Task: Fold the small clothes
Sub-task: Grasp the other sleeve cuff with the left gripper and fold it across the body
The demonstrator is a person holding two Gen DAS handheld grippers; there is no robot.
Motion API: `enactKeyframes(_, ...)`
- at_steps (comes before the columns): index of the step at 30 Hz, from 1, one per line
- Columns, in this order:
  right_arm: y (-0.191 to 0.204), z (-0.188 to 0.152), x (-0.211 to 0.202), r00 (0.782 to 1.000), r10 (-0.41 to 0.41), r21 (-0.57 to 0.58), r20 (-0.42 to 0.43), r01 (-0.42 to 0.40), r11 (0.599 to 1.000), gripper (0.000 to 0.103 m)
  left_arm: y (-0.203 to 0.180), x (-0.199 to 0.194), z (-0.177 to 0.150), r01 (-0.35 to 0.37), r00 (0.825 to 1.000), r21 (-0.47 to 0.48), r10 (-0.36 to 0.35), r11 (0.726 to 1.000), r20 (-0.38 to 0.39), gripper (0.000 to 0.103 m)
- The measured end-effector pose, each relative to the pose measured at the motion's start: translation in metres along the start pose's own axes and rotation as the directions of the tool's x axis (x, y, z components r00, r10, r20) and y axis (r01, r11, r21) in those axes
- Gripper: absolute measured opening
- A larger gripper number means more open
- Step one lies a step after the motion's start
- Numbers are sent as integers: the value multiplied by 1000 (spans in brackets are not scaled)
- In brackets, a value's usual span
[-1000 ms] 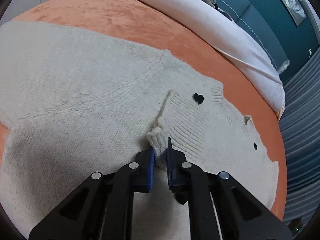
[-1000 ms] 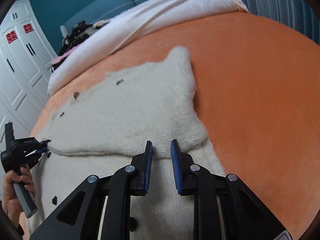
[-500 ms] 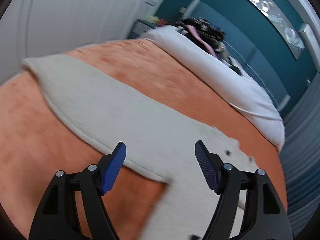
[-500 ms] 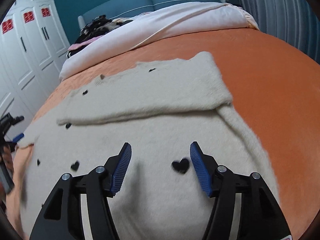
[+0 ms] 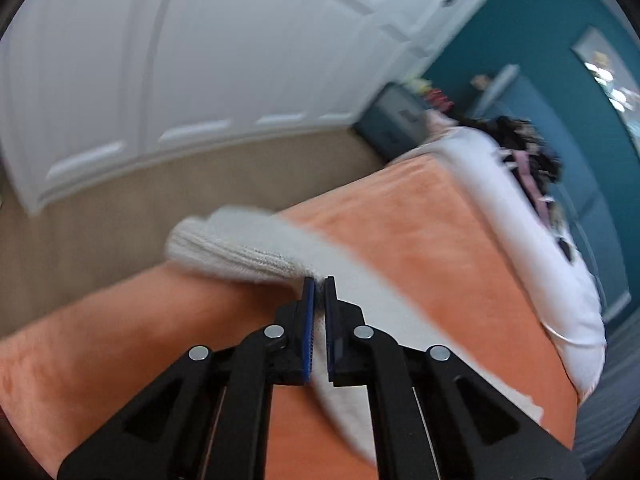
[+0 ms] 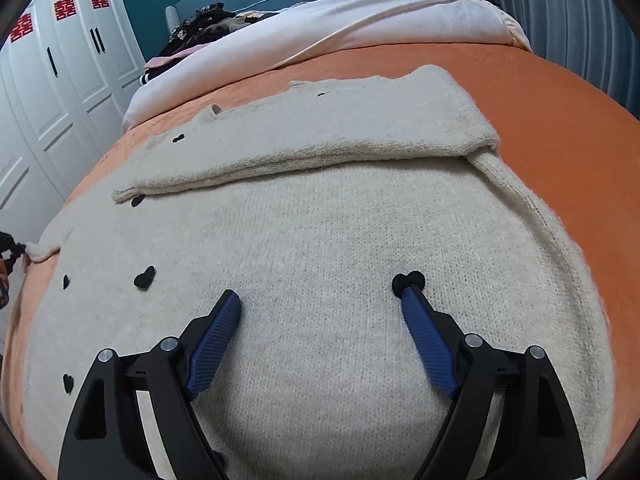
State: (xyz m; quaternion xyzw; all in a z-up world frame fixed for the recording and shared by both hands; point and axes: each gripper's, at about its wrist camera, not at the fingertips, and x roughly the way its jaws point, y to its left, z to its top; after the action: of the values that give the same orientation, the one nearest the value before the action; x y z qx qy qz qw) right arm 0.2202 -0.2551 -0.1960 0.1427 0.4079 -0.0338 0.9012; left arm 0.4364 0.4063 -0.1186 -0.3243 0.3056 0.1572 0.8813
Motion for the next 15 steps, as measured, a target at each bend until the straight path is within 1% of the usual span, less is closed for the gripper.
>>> enactKeyframes(1,-1,0,0,1000,4,2,1,-4,1000,81,-24,-14,6,52,998,45,-53,998,28,3)
enactKeyframes(2,-1,0,0,1000,7,4,4,-7,1000,81,-53,-30,8,107,992,93,-112,990,53,3)
enactKeyframes(3,-2,0,0,1000,11,6,6,-11,1000,81,-85,-48,9,163,982,150,-175,975,73,3)
enactKeyframes(4,-2,0,0,1000,15,9,8,-15,1000,81,-121,-69,3,230,964,212,-251,950,82,3)
enactKeyframes(6,-5,0,-1,999,31,21,13,-31,999,81,-190,-107,-21,360,915,321,-398,876,61,3)
enactKeyframes(7,-6,0,-1,999,40,27,15,-40,999,81,-224,-124,-42,427,884,365,-467,827,24,3)
enactKeyframes(8,-7,1,-1,999,47,32,17,-47,998,81,-253,-135,-65,486,854,395,-519,779,-26,3)
enactKeyframes(9,-8,1,-2,998,54,38,19,-55,998,81,-281,-143,-94,545,822,413,-562,730,-91,3)
enactKeyframes(10,-9,1,-2,998,62,43,21,-63,997,81,-303,-147,-123,590,796,417,-586,691,-155,3)
enactKeyframes(11,-10,2,-3,997,72,48,24,-73,996,81,-320,-146,-152,622,776,420,-593,661,-216,4)
enactKeyframes(12,-11,2,-3,996,80,53,25,-81,995,81,-336,-142,-189,636,768,431,-577,640,-277,7)
enactKeyframes(13,-11,3,-3,996,87,58,26,-88,994,81,-345,-134,-221,632,774,442,-545,636,-322,8)
enactKeyframes(14,-12,3,-4,994,105,56,26,-106,993,81,-348,-121,-255,629,777,442,-510,639,-369,9)
enactKeyframes(15,-13,4,-4,993,112,61,25,-113,992,82,-347,-107,-284,610,790,444,-463,657,-402,13)
